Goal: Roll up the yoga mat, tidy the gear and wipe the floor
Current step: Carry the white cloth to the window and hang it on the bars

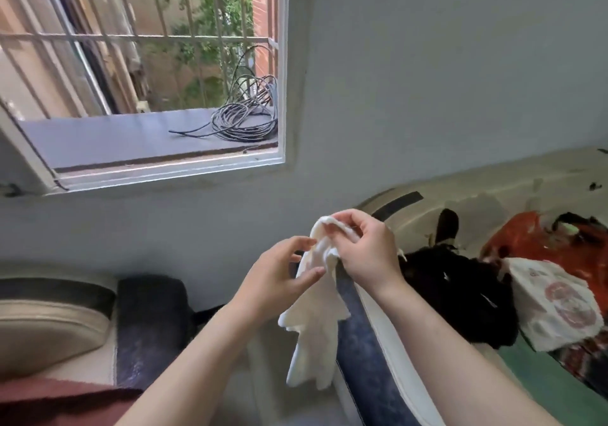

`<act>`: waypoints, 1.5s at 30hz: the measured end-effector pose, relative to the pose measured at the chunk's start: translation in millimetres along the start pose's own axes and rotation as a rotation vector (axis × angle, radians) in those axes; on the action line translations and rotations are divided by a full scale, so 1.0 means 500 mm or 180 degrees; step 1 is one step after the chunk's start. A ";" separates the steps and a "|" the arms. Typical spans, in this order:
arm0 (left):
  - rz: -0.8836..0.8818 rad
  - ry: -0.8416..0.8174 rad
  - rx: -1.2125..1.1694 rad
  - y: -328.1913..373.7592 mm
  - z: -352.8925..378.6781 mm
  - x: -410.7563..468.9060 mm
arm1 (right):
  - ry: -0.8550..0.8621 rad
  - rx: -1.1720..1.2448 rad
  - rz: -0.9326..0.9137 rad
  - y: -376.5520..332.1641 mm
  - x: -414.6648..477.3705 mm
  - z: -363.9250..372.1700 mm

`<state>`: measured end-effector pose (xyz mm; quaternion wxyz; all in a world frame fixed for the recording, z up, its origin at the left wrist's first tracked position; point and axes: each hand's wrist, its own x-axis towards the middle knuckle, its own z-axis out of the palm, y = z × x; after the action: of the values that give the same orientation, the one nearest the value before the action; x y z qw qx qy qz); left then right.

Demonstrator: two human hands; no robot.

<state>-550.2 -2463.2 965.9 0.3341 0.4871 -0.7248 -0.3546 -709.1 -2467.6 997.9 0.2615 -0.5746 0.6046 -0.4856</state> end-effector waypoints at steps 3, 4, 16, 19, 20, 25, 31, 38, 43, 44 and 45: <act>-0.0143 0.0429 0.0083 -0.034 -0.044 0.091 | -0.0181 0.0145 -0.0193 -0.011 0.123 0.074; -0.0185 0.0601 0.0109 -0.047 -0.056 0.122 | -0.0213 0.0206 -0.0255 -0.013 0.163 0.096; -0.0643 0.2072 0.0348 -0.141 -0.255 0.458 | -0.0748 0.0913 -0.0509 -0.042 0.622 0.263; -0.0640 0.2289 0.0472 -0.158 -0.324 0.502 | -0.1029 0.0927 -0.0459 -0.041 0.695 0.304; -0.0642 0.2335 0.0493 -0.162 -0.346 0.515 | -0.1119 0.0908 -0.0459 -0.042 0.717 0.321; -0.0630 0.2445 0.0663 -0.180 -0.458 0.581 | -0.1419 0.1224 -0.0399 -0.072 0.803 0.400; -0.0209 0.2490 0.0887 -0.188 -0.615 0.706 | -0.1292 0.1631 -0.0403 -0.164 0.919 0.493; 0.0392 0.2637 0.0808 -0.188 -0.822 0.894 | -0.1019 0.2014 -0.0261 -0.324 1.072 0.590; 0.0709 0.2760 0.0699 -0.182 -0.948 1.018 | -0.0761 0.2104 -0.0384 -0.431 1.170 0.645; 0.0772 0.2741 0.0732 -0.181 -0.970 1.038 | -0.0719 0.2101 -0.0450 -0.448 1.187 0.652; 0.0847 0.2702 0.0747 -0.179 -0.992 1.055 | -0.0681 0.2113 -0.0509 -0.464 1.202 0.656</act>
<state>-256.1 -3078.7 1224.7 0.5866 0.5265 -0.6154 0.0068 -441.7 -3101.3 1220.8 0.4568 -0.5515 0.3363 -0.6116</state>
